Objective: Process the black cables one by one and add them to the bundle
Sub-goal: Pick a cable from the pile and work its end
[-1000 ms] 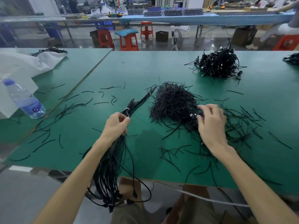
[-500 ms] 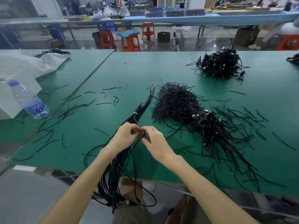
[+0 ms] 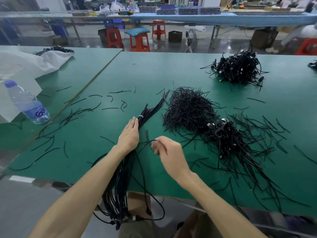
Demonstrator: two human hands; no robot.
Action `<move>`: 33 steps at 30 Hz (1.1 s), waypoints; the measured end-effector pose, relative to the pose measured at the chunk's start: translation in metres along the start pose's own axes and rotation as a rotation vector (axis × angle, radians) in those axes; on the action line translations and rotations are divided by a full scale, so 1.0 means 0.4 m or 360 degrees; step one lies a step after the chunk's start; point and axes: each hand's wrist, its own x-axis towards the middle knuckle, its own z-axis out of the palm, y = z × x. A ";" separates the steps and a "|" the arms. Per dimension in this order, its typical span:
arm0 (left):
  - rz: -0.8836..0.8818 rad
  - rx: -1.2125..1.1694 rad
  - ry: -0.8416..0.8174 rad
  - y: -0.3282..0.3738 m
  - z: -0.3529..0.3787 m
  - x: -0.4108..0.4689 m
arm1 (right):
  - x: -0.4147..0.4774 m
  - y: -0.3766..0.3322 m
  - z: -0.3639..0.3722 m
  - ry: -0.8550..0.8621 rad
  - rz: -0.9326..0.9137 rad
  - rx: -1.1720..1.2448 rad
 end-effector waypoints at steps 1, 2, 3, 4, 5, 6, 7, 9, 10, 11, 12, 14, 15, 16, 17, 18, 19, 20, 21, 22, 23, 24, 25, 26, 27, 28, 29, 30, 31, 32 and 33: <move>-0.0011 -0.0007 0.0002 -0.005 -0.004 0.004 | 0.005 0.003 -0.018 0.0088 0.0026 0.0008; -0.0018 -0.0022 0.0004 -0.007 -0.009 0.005 | 0.013 0.008 -0.038 0.0181 0.0073 0.0036; -0.0022 -0.0034 0.0007 -0.006 -0.014 0.005 | 0.023 0.012 -0.061 0.0294 0.0134 0.0077; -0.0027 -0.0036 0.0010 -0.004 -0.020 0.005 | 0.037 0.017 -0.087 0.0430 0.0202 0.0116; -0.0035 -0.0024 0.0007 -0.001 -0.024 0.005 | 0.051 0.022 -0.115 0.0572 0.0277 0.0149; -0.0047 -0.0008 -0.0002 0.003 -0.026 0.001 | 0.064 0.028 -0.146 0.0693 0.0351 0.0165; -0.0053 0.0010 -0.0006 0.009 -0.028 -0.005 | 0.075 0.036 -0.175 0.0769 0.0411 0.0150; 0.0007 0.0029 0.0072 0.027 -0.033 -0.025 | 0.086 0.056 -0.221 0.0774 0.0517 0.0066; 0.0074 0.0002 0.0156 0.041 -0.038 -0.040 | 0.088 0.066 -0.235 0.0748 0.0570 0.0042; 0.0163 -0.0070 0.0235 0.058 -0.043 -0.059 | 0.087 0.074 -0.245 0.0735 0.0623 0.0051; 0.0254 -0.0194 0.0262 0.078 -0.053 -0.081 | 0.088 0.079 -0.250 0.0740 0.0680 0.0104; 0.0366 -0.0537 0.0046 0.121 -0.086 -0.131 | 0.088 0.086 -0.258 0.0772 0.0794 0.0298; 0.0401 -0.0729 -0.0149 0.138 -0.104 -0.157 | 0.088 0.090 -0.263 0.0793 0.0838 0.0393; 0.0434 -0.0919 -0.0359 0.152 -0.122 -0.183 | 0.087 0.093 -0.268 0.0813 0.0877 0.0481; 0.0458 -0.1068 -0.0577 0.160 -0.141 -0.204 | 0.088 0.094 -0.273 0.0834 0.0914 0.0565; 0.0486 -0.1136 -0.0795 0.162 -0.158 -0.222 | 0.088 0.094 -0.278 0.0857 0.0953 0.0640; 0.0526 -0.1149 -0.0990 0.159 -0.171 -0.236 | 0.089 0.095 -0.285 0.0884 0.0993 0.0701; 0.0569 -0.1172 -0.1146 0.153 -0.179 -0.247 | 0.089 0.095 -0.292 0.0911 0.1031 0.0754; 0.0598 -0.1234 -0.1243 0.147 -0.184 -0.257 | 0.087 0.094 -0.299 0.0931 0.1059 0.0796; 0.0600 -0.1321 -0.1282 0.143 -0.188 -0.265 | 0.084 0.094 -0.306 0.0938 0.1069 0.0798; 0.0580 -0.1395 -0.1274 0.142 -0.191 -0.270 | 0.078 0.093 -0.311 0.0922 0.1054 0.0733; 0.0549 -0.1437 -0.1225 0.144 -0.193 -0.270 | 0.072 0.090 -0.315 0.0869 0.1013 0.0578; 0.0515 -0.1444 -0.1149 0.145 -0.194 -0.266 | 0.066 0.085 -0.316 0.0773 0.0946 0.0338; 0.0488 -0.1432 -0.1071 0.147 -0.196 -0.260 | 0.060 0.076 -0.313 0.0644 0.0867 0.0062; 0.0472 -0.1418 -0.1012 0.148 -0.198 -0.252 | 0.056 0.066 -0.306 0.0519 0.0794 -0.0216; 0.0467 -0.1399 -0.0978 0.151 -0.200 -0.245 | 0.052 0.056 -0.296 0.0449 0.0713 -0.0483; 0.0468 -0.1360 -0.0959 0.157 -0.203 -0.241 | 0.049 0.041 -0.288 0.0443 0.0611 -0.0726; 0.0472 -0.1298 -0.0954 0.164 -0.204 -0.239 | 0.046 0.021 -0.283 0.0482 0.0461 -0.0951; 0.0479 -0.1230 -0.0965 0.173 -0.204 -0.240 | 0.043 0.001 -0.279 0.0474 0.0283 -0.1160; 0.0485 -0.1187 -0.0990 0.182 -0.201 -0.241 | 0.038 -0.015 -0.274 0.0375 0.0098 -0.1326; 0.0489 -0.1186 -0.1015 0.191 -0.198 -0.243 | 0.033 -0.028 -0.261 0.0180 -0.0061 -0.1422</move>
